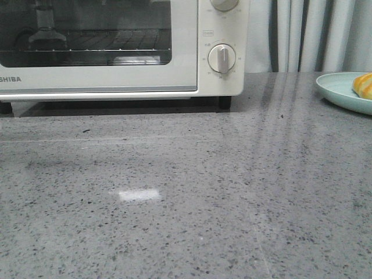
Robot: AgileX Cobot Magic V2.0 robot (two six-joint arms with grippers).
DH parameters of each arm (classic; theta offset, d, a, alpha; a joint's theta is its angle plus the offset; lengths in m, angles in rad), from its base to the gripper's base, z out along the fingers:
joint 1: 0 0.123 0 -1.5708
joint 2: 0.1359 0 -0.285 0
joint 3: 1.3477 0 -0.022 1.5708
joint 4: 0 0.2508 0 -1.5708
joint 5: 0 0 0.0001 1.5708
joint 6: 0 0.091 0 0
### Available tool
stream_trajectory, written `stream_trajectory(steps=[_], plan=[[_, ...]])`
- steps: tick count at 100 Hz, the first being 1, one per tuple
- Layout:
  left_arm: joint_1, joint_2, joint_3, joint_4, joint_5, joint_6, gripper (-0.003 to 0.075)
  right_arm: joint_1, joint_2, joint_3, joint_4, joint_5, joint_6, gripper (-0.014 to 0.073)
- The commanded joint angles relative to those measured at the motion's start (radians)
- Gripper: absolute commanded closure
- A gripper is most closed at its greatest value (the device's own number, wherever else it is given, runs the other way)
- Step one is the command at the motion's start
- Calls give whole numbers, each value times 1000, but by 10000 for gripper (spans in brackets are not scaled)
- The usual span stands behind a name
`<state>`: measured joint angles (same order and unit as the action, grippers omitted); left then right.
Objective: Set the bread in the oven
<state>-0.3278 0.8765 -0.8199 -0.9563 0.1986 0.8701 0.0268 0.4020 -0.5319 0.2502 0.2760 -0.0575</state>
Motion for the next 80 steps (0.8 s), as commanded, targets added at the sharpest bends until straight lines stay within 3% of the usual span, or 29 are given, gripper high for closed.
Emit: stream_trajectory(steps=[1,24,53,80], plan=[[-43,84,-84,-19,-55,34,741,3,13,-36,-10,-68,-15,656],[-60,277,-178,-30,-73,34,741,3,13,-36,-10,-57,-15,656],[-60,346,-174,9,-53,34,741,3,13,-36,-10,-19,-15,656],[-60,337,-125,31,139,31,742,3,13,-36,-8,-19,-15,656]])
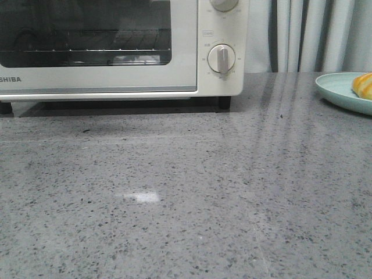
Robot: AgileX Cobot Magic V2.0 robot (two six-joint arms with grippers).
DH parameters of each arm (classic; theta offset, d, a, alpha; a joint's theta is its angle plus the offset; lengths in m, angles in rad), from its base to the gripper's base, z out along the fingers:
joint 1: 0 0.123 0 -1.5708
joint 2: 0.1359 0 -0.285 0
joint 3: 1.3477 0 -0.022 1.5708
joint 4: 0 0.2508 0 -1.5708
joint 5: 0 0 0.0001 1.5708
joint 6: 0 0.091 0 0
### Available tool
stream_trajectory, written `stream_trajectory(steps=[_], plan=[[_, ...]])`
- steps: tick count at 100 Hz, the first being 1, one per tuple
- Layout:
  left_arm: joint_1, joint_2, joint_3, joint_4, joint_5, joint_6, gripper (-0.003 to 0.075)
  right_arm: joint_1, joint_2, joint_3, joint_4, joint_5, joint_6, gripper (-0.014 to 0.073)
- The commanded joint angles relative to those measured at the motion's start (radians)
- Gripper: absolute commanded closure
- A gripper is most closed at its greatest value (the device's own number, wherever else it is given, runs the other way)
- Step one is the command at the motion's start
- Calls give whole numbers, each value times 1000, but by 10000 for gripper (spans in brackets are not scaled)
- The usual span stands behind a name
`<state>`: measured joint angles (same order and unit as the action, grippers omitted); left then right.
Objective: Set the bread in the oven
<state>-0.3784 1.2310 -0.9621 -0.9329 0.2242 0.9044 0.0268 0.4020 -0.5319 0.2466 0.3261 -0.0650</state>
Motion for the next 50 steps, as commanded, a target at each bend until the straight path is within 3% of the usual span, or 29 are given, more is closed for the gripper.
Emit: stream_trajectory(steps=[1,29,50], plan=[[-12,-19,22,7,118,-3,742,3,13,-36,-5,-69,-8,656],[-70,-207,320,-19,143,-10,742,3,13,-36,24,-92,-8,656],[-70,-285,459,-23,170,-10,742,3,13,-36,25,-122,-8,656]])
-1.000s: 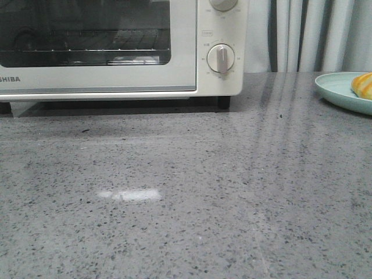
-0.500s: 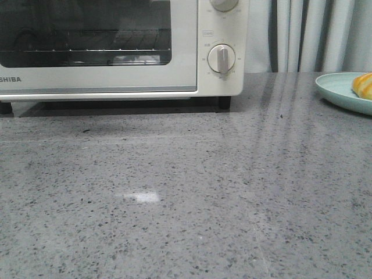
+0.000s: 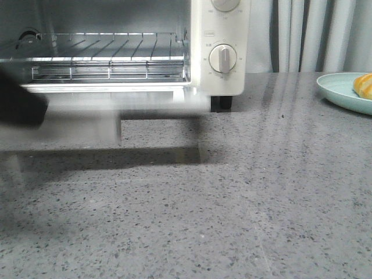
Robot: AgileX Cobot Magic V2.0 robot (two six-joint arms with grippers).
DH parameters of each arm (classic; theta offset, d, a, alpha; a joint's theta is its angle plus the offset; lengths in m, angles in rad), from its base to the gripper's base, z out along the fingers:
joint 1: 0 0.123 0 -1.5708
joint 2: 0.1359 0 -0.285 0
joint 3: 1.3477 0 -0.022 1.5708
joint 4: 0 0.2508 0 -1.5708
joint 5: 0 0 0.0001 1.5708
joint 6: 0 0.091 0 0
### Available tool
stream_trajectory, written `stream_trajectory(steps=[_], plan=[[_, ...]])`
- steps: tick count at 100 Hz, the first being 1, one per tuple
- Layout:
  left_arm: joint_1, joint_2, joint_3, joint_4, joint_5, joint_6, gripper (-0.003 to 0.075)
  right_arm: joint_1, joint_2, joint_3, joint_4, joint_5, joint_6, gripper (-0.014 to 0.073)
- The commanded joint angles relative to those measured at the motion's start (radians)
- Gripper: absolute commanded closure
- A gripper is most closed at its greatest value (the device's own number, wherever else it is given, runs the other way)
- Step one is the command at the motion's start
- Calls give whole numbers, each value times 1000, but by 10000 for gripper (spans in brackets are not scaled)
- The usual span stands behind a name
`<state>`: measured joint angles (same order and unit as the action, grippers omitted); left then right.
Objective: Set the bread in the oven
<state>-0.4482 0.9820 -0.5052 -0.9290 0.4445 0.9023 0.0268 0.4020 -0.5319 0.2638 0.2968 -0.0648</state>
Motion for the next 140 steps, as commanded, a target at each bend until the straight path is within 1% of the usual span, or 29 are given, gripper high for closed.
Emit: stream_trajectory(steps=[1,18,23,29,36,40,45,57,60,64,68,78,88,108,112,115,119,120,122,123,124,125,126,133,140], plan=[[0,-38,7,-27,-50,-8,742,3,13,-36,8,-94,-8,656],[0,-53,24,-30,-48,-8,742,3,33,-50,17,-93,-8,656],[0,-65,22,-32,-41,-8,742,3,59,-78,22,-57,-8,656],[0,-88,20,-43,-29,-8,742,3,119,-129,22,25,-8,653],[0,-137,20,-64,-25,-8,742,3,210,-211,17,111,-8,627],[0,-174,20,-76,-25,-8,742,1,262,-267,1,154,-8,591],[0,-225,20,-92,-23,-8,742,-6,350,-336,-29,200,-8,526],[0,-358,16,-106,-17,-8,742,-49,548,-495,-90,305,-8,316],[0,-397,16,-106,-17,-8,742,-64,595,-532,-97,325,-8,279],[0,-434,16,-106,-15,-8,742,-91,665,-564,-100,348,-8,242],[0,-476,16,-106,-13,-8,742,-115,721,-595,-100,361,-8,233],[0,-564,16,-106,-16,-8,742,-156,883,-631,-100,366,-8,234],[0,-633,16,-106,-24,-8,742,-177,1018,-636,-110,338,-8,233],[0,-668,16,-106,-35,-8,742,-179,1250,-636,-114,315,-8,239],[0,-668,16,-106,-35,-8,742,-179,1273,-636,-114,322,-8,274],[0,-668,16,-106,-35,-8,742,-179,1288,-636,-114,330,-8,323],[0,-668,16,-106,-35,-8,742,-179,1290,-636,-114,332,-8,434],[0,-668,16,-106,-35,-8,742,-179,1290,-636,-114,332,-8,479],[0,-668,16,-106,-35,-8,742,-179,1286,-636,-114,332,-8,526],[0,-668,16,-106,-35,-8,742,-179,1284,-639,-114,330,-8,574],[0,-668,16,-106,-35,-8,742,-179,1281,-638,-114,327,-8,598],[0,-668,16,-106,-35,-8,742,-179,1274,-640,-114,324,-8,648],[0,-668,16,-106,-35,-8,742,-179,1270,-643,-114,322,-8,671],[0,-668,16,-106,-35,-8,742,-174,1209,-660,-110,275,-8,650],[0,-668,16,-106,-35,-8,742,-145,1106,-683,-105,187,-8,651]])
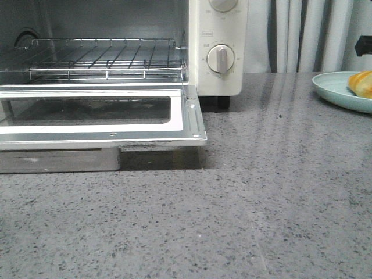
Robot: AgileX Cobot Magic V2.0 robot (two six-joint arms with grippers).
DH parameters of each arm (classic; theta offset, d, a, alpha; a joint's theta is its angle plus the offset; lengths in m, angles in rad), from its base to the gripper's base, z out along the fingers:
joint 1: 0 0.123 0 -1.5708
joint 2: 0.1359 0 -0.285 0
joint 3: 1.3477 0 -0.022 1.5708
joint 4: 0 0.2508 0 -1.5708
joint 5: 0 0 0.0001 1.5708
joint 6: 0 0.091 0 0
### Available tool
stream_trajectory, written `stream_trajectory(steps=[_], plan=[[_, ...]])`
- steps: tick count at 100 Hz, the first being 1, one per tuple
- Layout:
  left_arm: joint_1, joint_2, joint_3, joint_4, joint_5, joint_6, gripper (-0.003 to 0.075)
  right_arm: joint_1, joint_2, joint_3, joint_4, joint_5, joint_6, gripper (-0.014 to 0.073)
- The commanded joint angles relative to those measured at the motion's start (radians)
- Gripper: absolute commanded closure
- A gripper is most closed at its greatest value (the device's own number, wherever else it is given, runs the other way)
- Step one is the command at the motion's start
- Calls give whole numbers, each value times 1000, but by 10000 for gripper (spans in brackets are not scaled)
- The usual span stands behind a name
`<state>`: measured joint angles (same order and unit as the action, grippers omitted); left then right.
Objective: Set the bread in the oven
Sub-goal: 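Grasp the croissant on the blue plate with the right gripper, then carry the croissant with the right gripper into the oven onto the rack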
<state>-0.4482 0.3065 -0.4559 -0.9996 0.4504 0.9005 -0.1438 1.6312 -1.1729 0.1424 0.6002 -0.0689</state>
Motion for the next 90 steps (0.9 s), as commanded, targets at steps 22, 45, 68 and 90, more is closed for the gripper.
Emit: stream_trajectory(steps=[22,45,68,90], plan=[[0,8,-33,-38,-41,-6,742,381,-433,-169,31,-400,-63,651],[0,8,-33,-32,-46,-6,742,898,-375,-250,-91,-398,-96,651],[0,8,-33,-32,-32,-6,742,1040,-172,-250,-210,-302,-96,651],[0,8,-33,-32,37,-6,742,972,-55,-250,-210,-311,-96,651]])
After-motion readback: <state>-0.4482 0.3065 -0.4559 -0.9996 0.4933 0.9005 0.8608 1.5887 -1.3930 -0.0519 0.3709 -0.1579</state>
